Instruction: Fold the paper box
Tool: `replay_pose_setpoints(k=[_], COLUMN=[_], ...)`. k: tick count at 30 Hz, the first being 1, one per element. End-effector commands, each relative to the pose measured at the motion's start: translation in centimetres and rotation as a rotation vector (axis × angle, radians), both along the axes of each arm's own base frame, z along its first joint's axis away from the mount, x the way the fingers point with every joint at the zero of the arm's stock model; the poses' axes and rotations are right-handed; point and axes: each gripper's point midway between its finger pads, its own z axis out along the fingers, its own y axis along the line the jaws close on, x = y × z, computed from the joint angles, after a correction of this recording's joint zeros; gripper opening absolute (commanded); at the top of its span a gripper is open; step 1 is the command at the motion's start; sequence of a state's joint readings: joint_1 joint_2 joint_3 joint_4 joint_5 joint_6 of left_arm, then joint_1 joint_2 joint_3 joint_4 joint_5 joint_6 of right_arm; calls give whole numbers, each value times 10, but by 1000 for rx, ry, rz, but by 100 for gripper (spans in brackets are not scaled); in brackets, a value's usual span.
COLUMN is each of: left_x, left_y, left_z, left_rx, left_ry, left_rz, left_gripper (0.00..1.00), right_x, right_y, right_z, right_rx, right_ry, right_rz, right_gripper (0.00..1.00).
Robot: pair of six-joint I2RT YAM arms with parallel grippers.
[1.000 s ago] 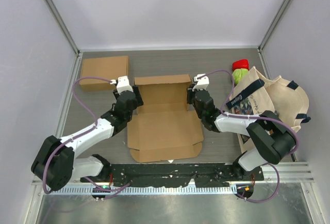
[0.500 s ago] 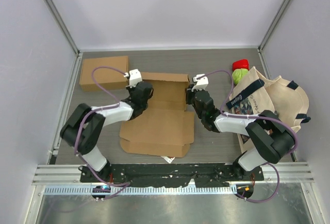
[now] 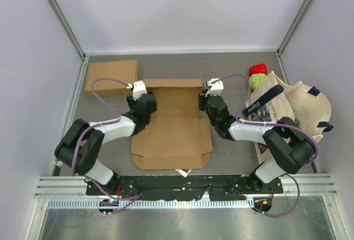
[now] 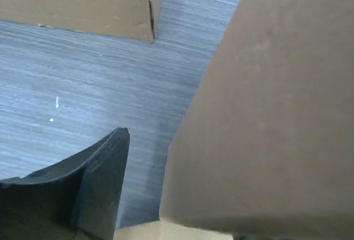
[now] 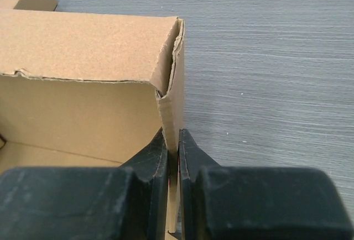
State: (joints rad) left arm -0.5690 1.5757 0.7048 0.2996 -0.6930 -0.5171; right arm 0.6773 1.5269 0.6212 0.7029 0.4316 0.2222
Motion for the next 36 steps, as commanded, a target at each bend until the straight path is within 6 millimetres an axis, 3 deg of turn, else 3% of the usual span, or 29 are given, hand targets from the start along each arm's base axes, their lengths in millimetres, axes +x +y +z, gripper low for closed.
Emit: replay_pose_setpoints(k=[1, 5, 9, 12, 15, 17, 23, 24, 25, 27, 28, 29, 30, 36], left_x=[-23, -41, -54, -55, -52, -50, -39, -34, -32, -24, -22, -30, -21, -16], left_y=[0, 3, 5, 3, 0, -2, 14, 16, 27, 31, 42, 50, 49, 52], left_z=[26, 39, 47, 48, 47, 47, 15, 14, -4, -11, -10, -31, -25, -44], left_rx=[-78, -132, -167, -174, -172, -174, -88, -69, -17, 4, 51, 76, 86, 171], left_ry=[6, 15, -5, -7, -1, -3, 30, 24, 57, 62, 45, 109, 97, 177], left_rz=[-59, -78, -110, -143, -157, -162, -63, -34, 27, 90, 162, 228, 258, 314], left_gripper=[73, 79, 78, 70, 51, 46, 15, 5, 1, 0, 0, 0, 0, 0], right_x=[8, 7, 7, 7, 8, 9, 10, 10, 11, 10, 10, 10, 8, 11], right_y=[17, 17, 18, 18, 19, 17, 20, 21, 22, 25, 24, 23, 22, 19], right_z=[34, 30, 30, 32, 33, 32, 33, 32, 30, 29, 29, 35, 34, 42], right_rx=[117, 104, 102, 104, 104, 103, 135, 140, 143, 162, 168, 184, 189, 181], right_ry=[-51, -30, -24, -26, -28, -26, -32, -30, -26, -21, -23, -38, -40, -54], right_rz=[18, 25, 37, 40, 42, 39, 43, 45, 48, 52, 49, 45, 43, 29], right_gripper=[11, 17, 19, 19, 19, 19, 18, 17, 17, 15, 15, 14, 13, 12])
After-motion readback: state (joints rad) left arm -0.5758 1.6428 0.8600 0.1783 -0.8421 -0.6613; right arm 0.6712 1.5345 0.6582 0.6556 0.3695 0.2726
